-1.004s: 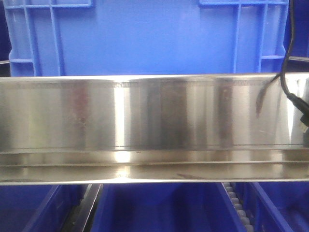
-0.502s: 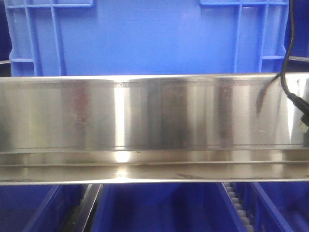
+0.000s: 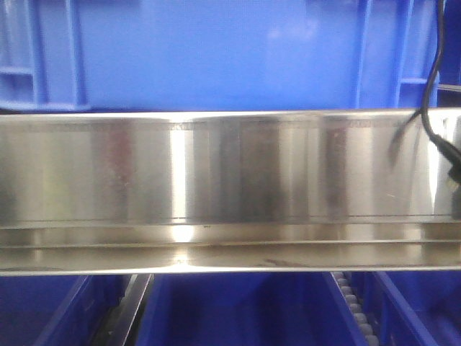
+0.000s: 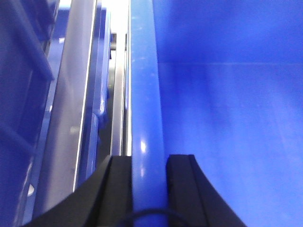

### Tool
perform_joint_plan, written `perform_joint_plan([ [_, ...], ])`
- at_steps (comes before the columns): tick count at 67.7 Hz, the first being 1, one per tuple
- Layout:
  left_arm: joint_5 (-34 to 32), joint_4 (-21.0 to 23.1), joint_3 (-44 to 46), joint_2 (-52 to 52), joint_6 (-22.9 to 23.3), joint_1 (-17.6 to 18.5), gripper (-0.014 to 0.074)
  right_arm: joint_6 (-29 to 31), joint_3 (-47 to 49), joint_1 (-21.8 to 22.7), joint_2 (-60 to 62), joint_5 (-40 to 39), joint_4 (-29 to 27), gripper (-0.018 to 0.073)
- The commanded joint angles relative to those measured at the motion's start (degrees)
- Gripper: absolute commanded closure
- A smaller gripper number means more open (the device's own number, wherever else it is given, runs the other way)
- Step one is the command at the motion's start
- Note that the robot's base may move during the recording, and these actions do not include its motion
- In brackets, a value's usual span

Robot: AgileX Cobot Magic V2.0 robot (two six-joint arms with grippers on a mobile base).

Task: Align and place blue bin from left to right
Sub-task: 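Lift the blue bin off the rack with both grippers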

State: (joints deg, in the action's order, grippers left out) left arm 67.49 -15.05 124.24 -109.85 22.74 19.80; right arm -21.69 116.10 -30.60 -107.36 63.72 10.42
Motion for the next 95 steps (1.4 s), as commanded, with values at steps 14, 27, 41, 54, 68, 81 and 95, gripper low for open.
perform_joint_plan([
  [14,2.21,0.62,6.3,1.62,0.41,1.29,0.0707,-1.75,2.65,-1.71,5.11,-0.67,2.48,0.0629],
  [27,2.47,-0.35,6.67,2.04,0.52,3.7,0.0707,-5.5,2.68,-3.9,6.6,2.35,5.11,0.0629],
  [41,2.47,-4.56,6.67,4.85,4.45,8.77,0.0707,-7.39,1.97,-5.9,9.48,3.41,6.77,0.0629],
  [54,2.47,-4.18,6.54,7.93,4.66,11.28,0.0707,-7.53,-0.73,-7.1,13.59,3.91,6.77,0.0629],
  [68,2.47,-3.08,3.89,11.4,5.87,12.05,0.0707,-11.31,-6.27,-9.48,19.04,2.57,8.66,0.0629],
  [81,2.47,-7.12,-5.28,17.35,9.59,15.23,0.0707,-15.51,-13.95,-12.25,24.22,0.04,10.88,0.0629],
  [95,2.47,-14.5,-19.6,26.21,18.14,21.13,0.0707,-22.48,-20.85,-19.94,29.23,0.77,18.67,0.0629],
])
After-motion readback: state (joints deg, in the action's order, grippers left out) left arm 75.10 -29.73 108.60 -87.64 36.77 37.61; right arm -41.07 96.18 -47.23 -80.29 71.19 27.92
